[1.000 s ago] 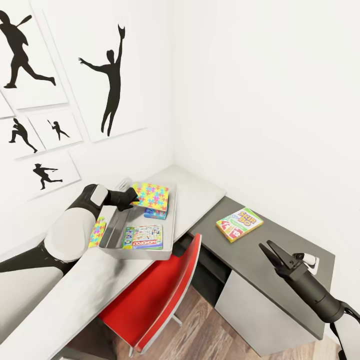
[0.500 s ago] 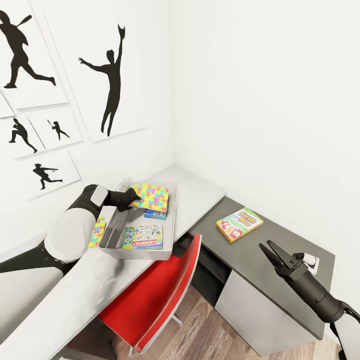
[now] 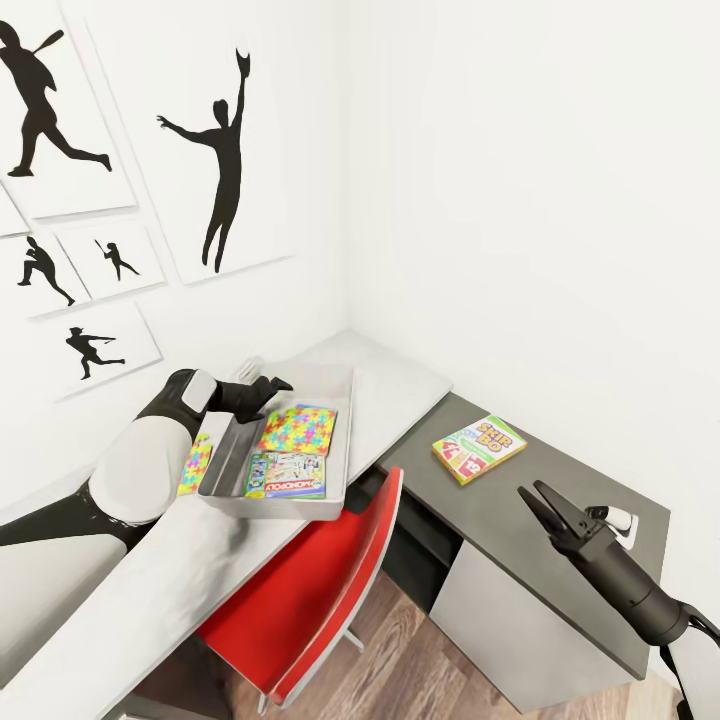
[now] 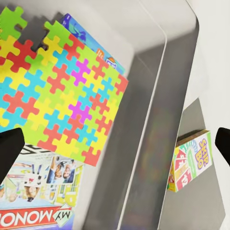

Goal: Put all the toys in the child's room - the three board games (two on the bed and one on the table), the two jigsaw puzzles on the table, and the tennis ball on the table - inside the toy box on the table in the child's room.

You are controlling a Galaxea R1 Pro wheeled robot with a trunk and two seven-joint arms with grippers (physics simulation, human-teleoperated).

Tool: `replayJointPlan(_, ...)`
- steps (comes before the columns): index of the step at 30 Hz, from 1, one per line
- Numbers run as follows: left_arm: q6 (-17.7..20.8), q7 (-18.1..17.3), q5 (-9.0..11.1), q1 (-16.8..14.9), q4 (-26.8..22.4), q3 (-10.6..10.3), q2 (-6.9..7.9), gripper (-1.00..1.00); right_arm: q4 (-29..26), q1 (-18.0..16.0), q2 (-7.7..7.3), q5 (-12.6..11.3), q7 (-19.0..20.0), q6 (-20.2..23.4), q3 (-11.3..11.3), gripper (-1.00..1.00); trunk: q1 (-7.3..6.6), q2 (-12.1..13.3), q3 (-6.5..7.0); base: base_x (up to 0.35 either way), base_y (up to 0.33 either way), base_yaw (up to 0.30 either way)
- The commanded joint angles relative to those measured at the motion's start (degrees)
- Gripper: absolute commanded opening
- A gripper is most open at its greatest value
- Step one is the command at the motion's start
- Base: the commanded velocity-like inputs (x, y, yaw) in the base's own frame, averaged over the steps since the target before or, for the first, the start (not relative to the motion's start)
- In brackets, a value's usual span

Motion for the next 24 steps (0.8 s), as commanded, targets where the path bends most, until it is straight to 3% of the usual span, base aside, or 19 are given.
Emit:
replayJointPlan(1,0.27,-0.39,-0.61,-0.06,-0.13,0.38,-0.06,1.0,-0.01,-0.04,-0.01,-0.2,0.04,0.33,-0.05,1.0,0.03,-0.11,-0.11,0.0,0.0,0.0)
replayJointPlan(8,0.41,-0.87,-0.22,-0.06,-0.13,0.4,-0.06,1.0,-0.01,-0.04,-0.01,-0.2,0.07,0.33,-0.1,1.0,0.03,-0.11,-0.11,0.0,0.0,0.0)
replayJointPlan(15,5.57,-1.26,-0.05,-0.06,-0.42,0.35,-0.04,1.0,-0.01,-0.04,-0.01,-0.2,0.29,0.3,-0.1,1.0,0.03,-0.11,-0.11,0.0,0.0,0.0)
replayJointPlan(24,6.84,-1.88,0.02,0.88,-0.62,0.35,0.92,1.0,-0.09,-0.04,-0.01,-0.2,0.46,0.25,-0.06,1.0,0.03,-0.11,0.15,0.0,0.0,0.0)
